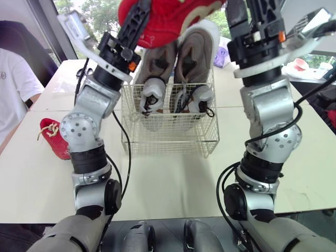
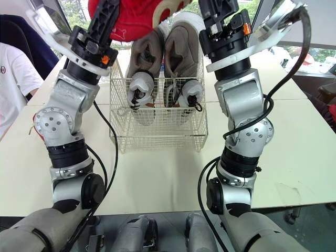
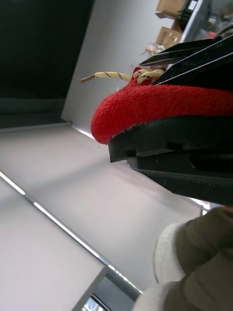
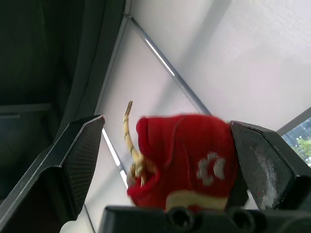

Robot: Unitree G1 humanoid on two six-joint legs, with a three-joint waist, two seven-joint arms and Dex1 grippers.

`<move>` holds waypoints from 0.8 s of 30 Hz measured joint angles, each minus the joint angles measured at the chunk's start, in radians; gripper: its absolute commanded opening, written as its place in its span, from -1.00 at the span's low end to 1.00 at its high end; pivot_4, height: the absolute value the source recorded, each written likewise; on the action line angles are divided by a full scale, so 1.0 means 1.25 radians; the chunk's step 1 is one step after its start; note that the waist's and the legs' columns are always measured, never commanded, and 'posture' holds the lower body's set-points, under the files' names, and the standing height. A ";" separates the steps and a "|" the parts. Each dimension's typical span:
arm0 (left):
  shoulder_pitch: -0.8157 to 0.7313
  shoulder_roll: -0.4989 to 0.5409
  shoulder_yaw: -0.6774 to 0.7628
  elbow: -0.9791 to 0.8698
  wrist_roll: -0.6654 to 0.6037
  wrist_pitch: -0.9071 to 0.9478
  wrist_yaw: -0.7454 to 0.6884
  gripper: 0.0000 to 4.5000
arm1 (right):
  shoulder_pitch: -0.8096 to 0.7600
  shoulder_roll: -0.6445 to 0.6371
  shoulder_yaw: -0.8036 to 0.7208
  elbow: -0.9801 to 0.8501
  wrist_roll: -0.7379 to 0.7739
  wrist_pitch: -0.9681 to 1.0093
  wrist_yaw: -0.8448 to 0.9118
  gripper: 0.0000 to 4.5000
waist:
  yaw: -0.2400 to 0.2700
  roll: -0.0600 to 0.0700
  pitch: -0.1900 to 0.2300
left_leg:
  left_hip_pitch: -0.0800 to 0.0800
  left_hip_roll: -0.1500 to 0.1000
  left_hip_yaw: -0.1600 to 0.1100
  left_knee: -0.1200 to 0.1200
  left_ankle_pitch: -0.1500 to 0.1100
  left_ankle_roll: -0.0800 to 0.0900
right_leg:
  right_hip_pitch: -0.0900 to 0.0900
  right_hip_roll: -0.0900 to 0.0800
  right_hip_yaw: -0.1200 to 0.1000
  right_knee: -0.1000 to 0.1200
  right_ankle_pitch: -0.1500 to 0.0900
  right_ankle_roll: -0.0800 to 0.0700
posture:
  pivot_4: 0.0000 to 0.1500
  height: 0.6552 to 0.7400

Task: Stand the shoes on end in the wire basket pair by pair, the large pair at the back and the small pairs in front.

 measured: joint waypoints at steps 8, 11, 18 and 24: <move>0.009 0.010 -0.015 -0.006 0.016 -0.001 -0.016 -0.87 | 0.011 -0.038 0.010 0.019 -0.038 0.001 0.018 0.03 | 0.001 0.000 0.000 | 0.000 0.000 0.000 0.000 0.000 0.000 | 0.000 0.000 0.000 0.000 0.000 0.000 | 1.00 1.00; 0.009 0.013 -0.013 -0.004 0.015 -0.001 -0.011 -0.87 | 0.018 -0.049 0.010 0.018 -0.042 0.002 0.026 -0.12 | 0.000 0.000 0.000 | 0.000 0.000 0.000 0.000 0.000 0.001 | 0.000 0.000 0.000 0.000 0.000 0.000 | 1.00 1.00; -0.008 0.024 0.004 0.009 -0.019 -0.001 -0.008 -0.87 | 0.020 -0.050 0.032 0.018 -0.081 -0.006 0.030 0.98 | 0.000 0.000 0.000 | 0.000 0.000 0.000 0.000 0.000 0.001 | 0.000 0.000 0.000 0.000 0.000 0.000 | 1.00 1.00; -0.011 0.020 0.003 0.009 -0.035 -0.001 -0.007 -0.87 | 0.020 -0.022 0.056 0.018 -0.077 -0.005 0.002 0.98 | 0.001 0.000 0.000 | 0.000 0.000 0.000 0.000 0.000 0.001 | 0.000 0.000 0.000 0.000 0.000 0.000 | 1.00 1.00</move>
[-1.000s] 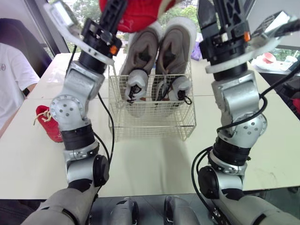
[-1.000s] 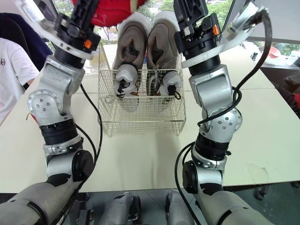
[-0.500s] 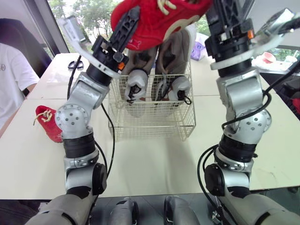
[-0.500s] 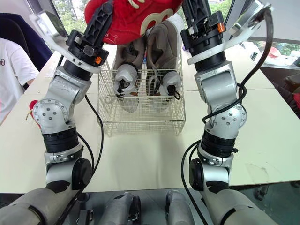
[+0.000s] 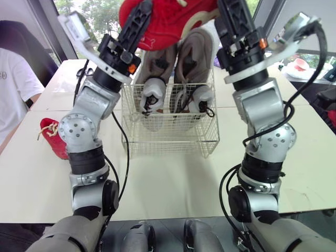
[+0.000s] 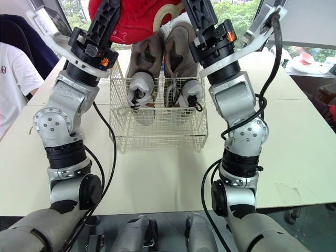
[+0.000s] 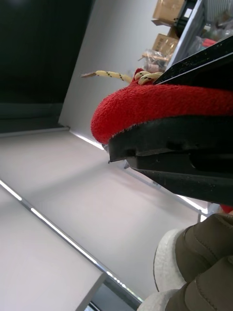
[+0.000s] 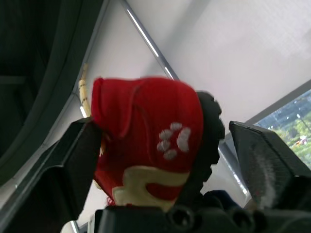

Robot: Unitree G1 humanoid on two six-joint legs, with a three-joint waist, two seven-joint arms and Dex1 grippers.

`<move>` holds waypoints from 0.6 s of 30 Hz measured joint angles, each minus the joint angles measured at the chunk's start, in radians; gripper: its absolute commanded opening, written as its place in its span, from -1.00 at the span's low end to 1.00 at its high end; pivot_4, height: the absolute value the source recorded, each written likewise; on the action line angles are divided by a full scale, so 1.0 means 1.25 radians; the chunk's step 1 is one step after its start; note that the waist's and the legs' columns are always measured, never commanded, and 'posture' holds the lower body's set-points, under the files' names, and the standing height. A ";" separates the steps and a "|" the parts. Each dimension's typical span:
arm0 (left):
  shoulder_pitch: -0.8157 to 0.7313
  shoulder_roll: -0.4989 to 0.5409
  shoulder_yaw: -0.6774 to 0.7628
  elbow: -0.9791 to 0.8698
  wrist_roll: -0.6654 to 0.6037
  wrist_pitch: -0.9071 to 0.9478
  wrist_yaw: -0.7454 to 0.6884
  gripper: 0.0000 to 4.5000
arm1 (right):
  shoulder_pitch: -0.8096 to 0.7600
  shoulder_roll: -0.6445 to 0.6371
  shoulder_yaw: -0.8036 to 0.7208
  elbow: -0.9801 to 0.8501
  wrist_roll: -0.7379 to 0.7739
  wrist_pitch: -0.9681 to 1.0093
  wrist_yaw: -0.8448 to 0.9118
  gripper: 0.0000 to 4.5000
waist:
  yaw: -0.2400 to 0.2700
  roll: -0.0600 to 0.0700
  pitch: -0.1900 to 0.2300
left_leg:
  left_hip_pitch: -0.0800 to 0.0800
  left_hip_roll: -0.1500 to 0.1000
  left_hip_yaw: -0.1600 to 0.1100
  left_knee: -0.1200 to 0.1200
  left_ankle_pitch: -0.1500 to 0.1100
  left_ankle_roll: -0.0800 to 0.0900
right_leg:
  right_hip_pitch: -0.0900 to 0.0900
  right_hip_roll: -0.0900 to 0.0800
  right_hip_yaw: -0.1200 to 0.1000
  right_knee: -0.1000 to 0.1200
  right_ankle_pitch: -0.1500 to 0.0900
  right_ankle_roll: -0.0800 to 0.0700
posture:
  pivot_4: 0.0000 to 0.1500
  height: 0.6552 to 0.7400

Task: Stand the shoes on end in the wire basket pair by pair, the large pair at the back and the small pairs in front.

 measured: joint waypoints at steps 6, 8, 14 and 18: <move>0.041 -0.007 -0.042 -0.015 0.003 0.021 -0.006 -0.87 | -0.015 0.017 0.000 0.000 -0.001 -0.019 -0.005 0.88 | -0.001 0.000 0.000 | 0.000 0.000 0.000 0.000 0.000 0.000 | 0.000 0.000 0.000 0.000 0.000 0.000 | 1.00 1.00; 0.049 -0.011 -0.049 -0.015 0.004 0.021 -0.008 -0.87 | -0.017 0.017 0.000 0.000 -0.001 -0.022 -0.004 0.63 | -0.001 0.000 0.000 | 0.000 0.000 0.000 0.000 0.000 0.000 | 0.000 0.000 0.000 0.000 0.000 0.000 | 1.00 1.00; 0.047 -0.003 -0.049 -0.019 0.002 0.017 -0.014 -0.40 | -0.016 0.017 0.001 0.000 0.002 -0.023 -0.003 -0.12 | -0.001 0.000 0.000 | 0.000 0.000 0.000 0.000 0.000 0.000 | 0.000 0.000 0.000 0.000 0.000 0.000 | 1.00 1.00; 0.047 0.007 -0.049 -0.017 0.003 0.017 -0.007 0.44 | -0.016 0.017 0.000 0.000 0.015 -0.023 -0.002 -0.12 | -0.001 0.000 0.000 | 0.000 0.000 0.000 0.000 0.000 0.000 | 0.000 0.000 0.000 0.000 0.000 0.000 | 1.00 1.00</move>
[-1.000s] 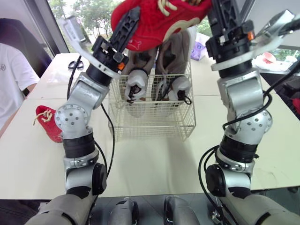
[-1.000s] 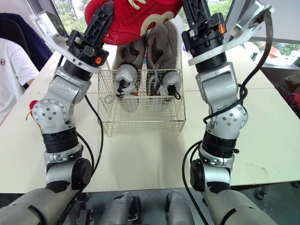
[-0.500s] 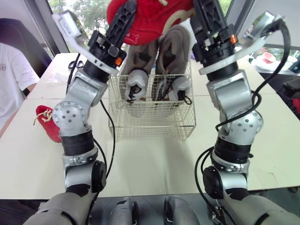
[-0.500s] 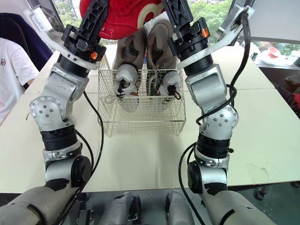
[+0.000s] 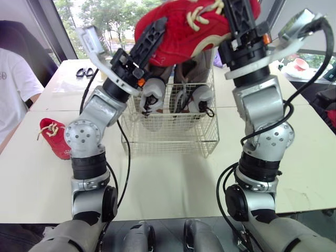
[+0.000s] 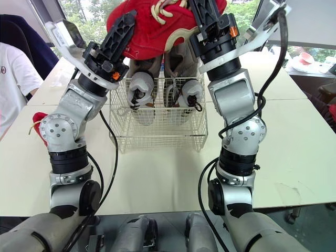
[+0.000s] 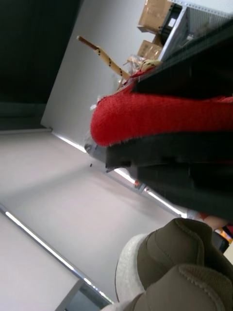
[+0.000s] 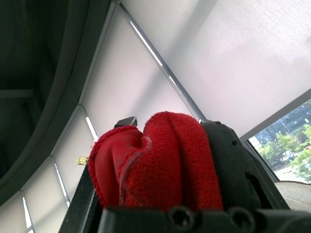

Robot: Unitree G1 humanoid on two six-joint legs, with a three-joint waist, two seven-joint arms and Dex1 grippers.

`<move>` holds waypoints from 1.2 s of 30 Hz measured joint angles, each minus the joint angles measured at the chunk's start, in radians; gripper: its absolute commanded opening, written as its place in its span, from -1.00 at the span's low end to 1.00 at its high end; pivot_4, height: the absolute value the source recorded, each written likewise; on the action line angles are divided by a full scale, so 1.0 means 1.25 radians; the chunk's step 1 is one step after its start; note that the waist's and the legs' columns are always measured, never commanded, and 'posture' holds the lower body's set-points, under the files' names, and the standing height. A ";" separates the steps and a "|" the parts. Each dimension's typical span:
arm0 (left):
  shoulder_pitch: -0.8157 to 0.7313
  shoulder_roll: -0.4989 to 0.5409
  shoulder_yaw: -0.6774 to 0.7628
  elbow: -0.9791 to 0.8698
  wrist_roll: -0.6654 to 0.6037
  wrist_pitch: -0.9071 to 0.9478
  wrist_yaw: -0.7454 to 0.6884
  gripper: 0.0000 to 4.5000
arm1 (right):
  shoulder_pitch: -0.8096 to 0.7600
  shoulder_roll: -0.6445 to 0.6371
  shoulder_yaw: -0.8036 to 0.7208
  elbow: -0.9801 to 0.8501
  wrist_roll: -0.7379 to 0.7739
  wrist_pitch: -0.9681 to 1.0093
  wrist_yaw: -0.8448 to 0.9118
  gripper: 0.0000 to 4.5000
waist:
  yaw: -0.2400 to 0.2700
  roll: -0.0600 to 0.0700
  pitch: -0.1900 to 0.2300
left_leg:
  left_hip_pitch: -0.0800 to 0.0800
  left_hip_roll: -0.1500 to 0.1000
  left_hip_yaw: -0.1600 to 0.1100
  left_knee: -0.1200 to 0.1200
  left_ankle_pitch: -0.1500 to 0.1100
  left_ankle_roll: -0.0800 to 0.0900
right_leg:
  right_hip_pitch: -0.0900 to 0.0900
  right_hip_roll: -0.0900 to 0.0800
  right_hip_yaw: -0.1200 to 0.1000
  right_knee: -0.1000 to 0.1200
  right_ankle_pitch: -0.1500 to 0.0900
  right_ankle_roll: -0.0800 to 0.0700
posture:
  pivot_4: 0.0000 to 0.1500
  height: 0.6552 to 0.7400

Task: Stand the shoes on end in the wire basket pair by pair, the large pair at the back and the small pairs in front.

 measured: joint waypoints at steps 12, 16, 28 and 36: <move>0.059 0.099 0.010 -0.077 -0.048 0.048 0.052 0.97 | -0.008 -0.011 -0.019 0.010 0.058 0.002 0.000 -0.12 | -0.002 0.000 0.000 | 0.000 0.000 0.000 0.000 0.000 0.000 | 0.000 0.000 0.000 0.000 0.000 0.000 | 1.00 1.00; 0.157 0.222 0.048 -0.159 -0.144 0.106 0.098 0.97 | -0.045 -0.099 -0.091 0.058 0.112 0.010 0.026 -0.12 | -0.001 0.001 0.000 | 0.000 0.000 0.000 0.000 0.000 0.000 | 0.000 0.000 0.000 0.000 0.000 0.000 | 1.00 1.00; 0.569 0.530 0.123 -0.452 -0.227 0.188 0.171 0.97 | -0.010 -0.655 0.094 0.220 -0.218 0.186 0.750 -0.12 | -0.002 0.002 0.001 | -0.001 0.001 0.001 -0.002 -0.001 0.001 | -0.002 0.000 0.000 -0.005 -0.002 -0.003 | 1.00 1.00; 0.709 0.513 0.128 -0.499 -0.192 0.125 0.176 0.97 | -0.013 -0.625 0.216 0.242 -0.438 0.060 0.935 -0.12 | 0.008 0.002 0.001 | -0.004 0.001 0.000 -0.002 -0.001 0.000 | -0.002 0.000 0.000 -0.010 -0.001 -0.006 | 1.00 1.00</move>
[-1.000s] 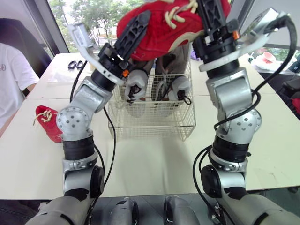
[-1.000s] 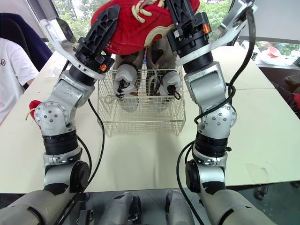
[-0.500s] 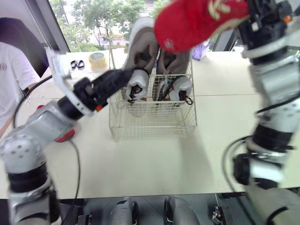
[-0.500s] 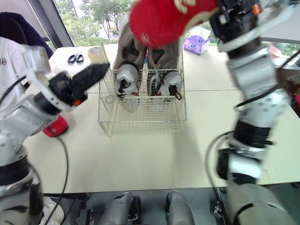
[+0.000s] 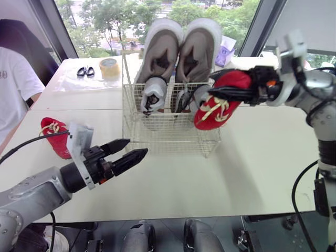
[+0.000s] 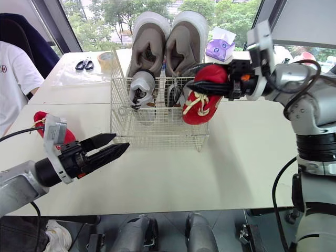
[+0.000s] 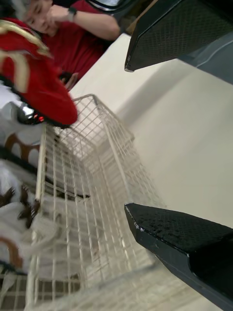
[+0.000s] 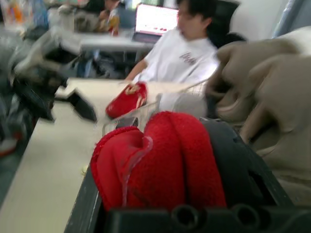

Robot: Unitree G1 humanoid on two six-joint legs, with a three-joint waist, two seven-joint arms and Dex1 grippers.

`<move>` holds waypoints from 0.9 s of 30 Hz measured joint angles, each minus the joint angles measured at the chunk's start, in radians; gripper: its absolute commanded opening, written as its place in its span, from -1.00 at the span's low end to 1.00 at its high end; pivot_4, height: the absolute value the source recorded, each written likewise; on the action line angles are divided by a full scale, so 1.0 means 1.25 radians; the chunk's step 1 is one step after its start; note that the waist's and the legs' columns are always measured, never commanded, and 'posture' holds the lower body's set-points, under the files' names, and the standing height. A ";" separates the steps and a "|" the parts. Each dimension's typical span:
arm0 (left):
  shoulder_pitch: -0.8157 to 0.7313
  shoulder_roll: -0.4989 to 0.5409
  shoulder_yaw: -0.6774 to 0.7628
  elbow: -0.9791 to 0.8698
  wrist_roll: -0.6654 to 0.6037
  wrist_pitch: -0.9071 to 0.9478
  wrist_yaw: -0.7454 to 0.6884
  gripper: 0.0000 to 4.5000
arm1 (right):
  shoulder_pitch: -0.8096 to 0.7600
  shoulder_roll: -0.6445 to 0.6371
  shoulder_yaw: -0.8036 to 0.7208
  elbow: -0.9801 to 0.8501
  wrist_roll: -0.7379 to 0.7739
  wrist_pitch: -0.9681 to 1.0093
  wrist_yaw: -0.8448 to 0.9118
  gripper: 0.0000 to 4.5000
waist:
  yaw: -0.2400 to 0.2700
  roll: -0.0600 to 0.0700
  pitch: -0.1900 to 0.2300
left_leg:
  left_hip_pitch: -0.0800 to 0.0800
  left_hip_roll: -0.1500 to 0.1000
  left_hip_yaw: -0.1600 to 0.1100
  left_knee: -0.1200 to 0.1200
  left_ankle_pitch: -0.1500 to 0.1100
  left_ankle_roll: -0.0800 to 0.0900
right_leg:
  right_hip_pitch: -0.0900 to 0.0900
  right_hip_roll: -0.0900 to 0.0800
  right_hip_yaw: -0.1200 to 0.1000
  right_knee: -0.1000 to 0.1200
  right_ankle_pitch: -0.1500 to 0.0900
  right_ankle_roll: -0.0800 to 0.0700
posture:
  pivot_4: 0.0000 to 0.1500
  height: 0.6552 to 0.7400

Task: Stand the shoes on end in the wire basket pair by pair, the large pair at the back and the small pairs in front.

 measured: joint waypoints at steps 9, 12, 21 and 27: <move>-0.015 0.047 0.000 0.022 -0.010 -0.031 -0.004 1.00 | 0.045 0.062 0.058 0.052 -0.153 -0.109 0.069 0.78 | 0.011 0.000 0.000 | 0.000 0.000 0.001 0.000 0.000 0.000 | 0.000 0.000 0.000 -0.002 0.001 -0.001 | 1.00 1.00; -0.015 0.063 0.016 0.039 -0.021 -0.039 -0.010 1.00 | 0.044 0.062 0.040 0.054 -0.155 -0.103 0.075 0.98 | 0.010 0.000 0.000 | 0.000 0.000 0.001 0.000 0.000 -0.001 | 0.000 0.000 0.000 -0.002 0.001 -0.001 | 1.00 1.00; -0.025 0.088 0.102 0.154 -0.023 -0.047 0.024 1.00 | 0.009 0.053 -0.051 -0.010 -0.057 0.045 0.052 0.98 | 0.010 0.001 0.000 | 0.000 0.000 0.001 0.000 0.000 0.000 | -0.001 0.000 -0.001 -0.001 0.001 -0.001 | 1.00 1.00; -0.165 0.107 0.143 0.310 0.009 -0.087 0.211 1.00 | -0.134 0.036 -0.132 -0.023 0.073 0.194 0.026 0.98 | 0.012 0.000 0.000 | -0.001 0.001 0.000 -0.001 -0.002 -0.002 | -0.001 -0.001 -0.001 -0.002 0.001 -0.001 | 1.00 1.00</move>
